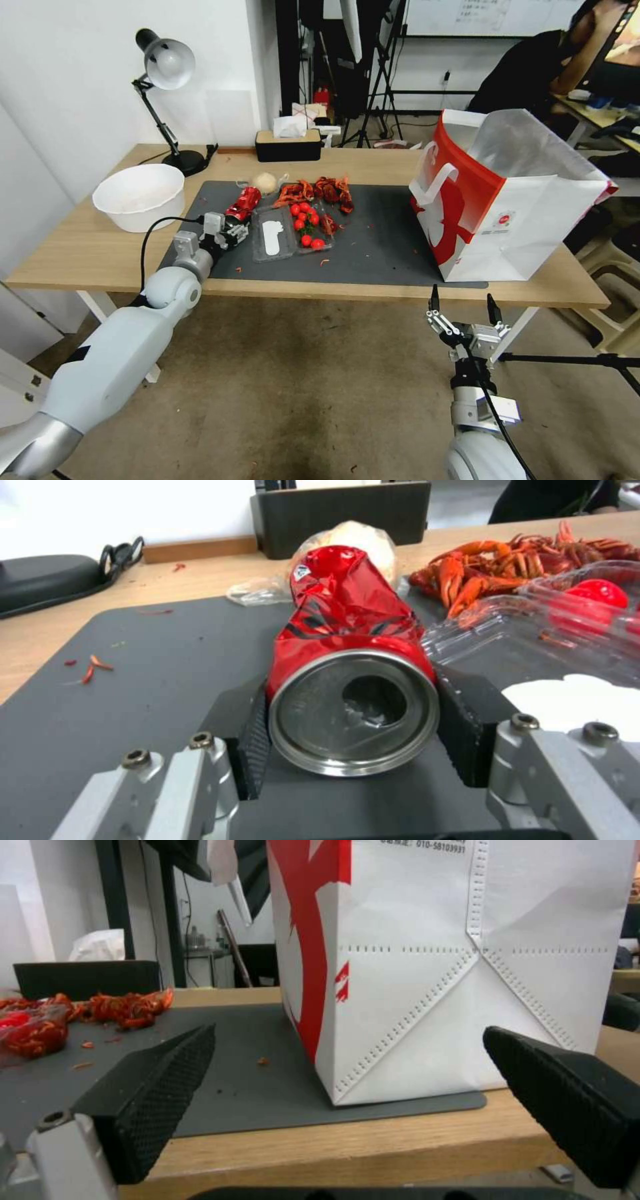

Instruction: Pick up the trash from the table and place it into the takeout bag.

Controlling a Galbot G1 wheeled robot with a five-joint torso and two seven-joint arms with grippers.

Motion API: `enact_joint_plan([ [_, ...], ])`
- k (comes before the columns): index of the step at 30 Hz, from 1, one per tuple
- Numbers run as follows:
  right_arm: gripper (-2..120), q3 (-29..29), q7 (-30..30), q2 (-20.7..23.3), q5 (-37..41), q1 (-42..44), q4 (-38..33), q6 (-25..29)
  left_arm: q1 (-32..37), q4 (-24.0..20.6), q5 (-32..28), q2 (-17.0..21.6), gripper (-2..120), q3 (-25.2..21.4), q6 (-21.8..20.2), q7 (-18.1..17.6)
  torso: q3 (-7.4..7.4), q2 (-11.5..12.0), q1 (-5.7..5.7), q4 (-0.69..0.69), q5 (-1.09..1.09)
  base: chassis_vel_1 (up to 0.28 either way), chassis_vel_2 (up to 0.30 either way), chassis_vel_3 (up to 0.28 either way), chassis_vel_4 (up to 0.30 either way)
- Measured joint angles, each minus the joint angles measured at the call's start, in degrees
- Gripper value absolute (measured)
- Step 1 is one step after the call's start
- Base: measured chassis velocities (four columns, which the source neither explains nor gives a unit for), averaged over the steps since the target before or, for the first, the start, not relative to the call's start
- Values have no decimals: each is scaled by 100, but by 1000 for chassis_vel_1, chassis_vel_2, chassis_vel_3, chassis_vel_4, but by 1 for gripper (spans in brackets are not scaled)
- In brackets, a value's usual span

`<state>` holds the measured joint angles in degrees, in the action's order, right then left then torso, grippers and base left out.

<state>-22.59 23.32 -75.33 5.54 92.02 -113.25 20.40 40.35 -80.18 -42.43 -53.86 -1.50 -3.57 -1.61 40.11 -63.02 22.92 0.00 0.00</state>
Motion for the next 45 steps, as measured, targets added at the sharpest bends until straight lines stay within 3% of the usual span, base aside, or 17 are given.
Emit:
enact_joint_plan([
  [9,100,11,6,-3,1,-15,6,1,-17,-69,199,61,50,4,261,153,0,0,0,0,0,0,0,0,0],
  [15,100,9,10,-14,1,-7,-10,1,-250,-272,419,140,50,108,658,552,-1,0,0,1,0,0,0,0,0],
  [17,100,1,19,-14,1,0,-30,1,-637,-480,268,183,50,388,783,788,0,0,0,1,1,0,0,0,0],
  [25,100,-15,27,-11,2,16,-40,1,-1796,-801,-536,180,50,1278,930,1188,0,0,0,-1,2,0,0,0,0],
  [32,100,-7,26,-24,2,22,-53,-3,-3231,-832,-1234,-278,50,2592,918,1283,0,0,1,-1,1,0,0,0,0],
  [45,100,-6,25,-40,-8,36,-97,-15,-4035,-547,-1450,-896,50,3247,897,1286,0,0,1,0,2,0,0,0,0],
])
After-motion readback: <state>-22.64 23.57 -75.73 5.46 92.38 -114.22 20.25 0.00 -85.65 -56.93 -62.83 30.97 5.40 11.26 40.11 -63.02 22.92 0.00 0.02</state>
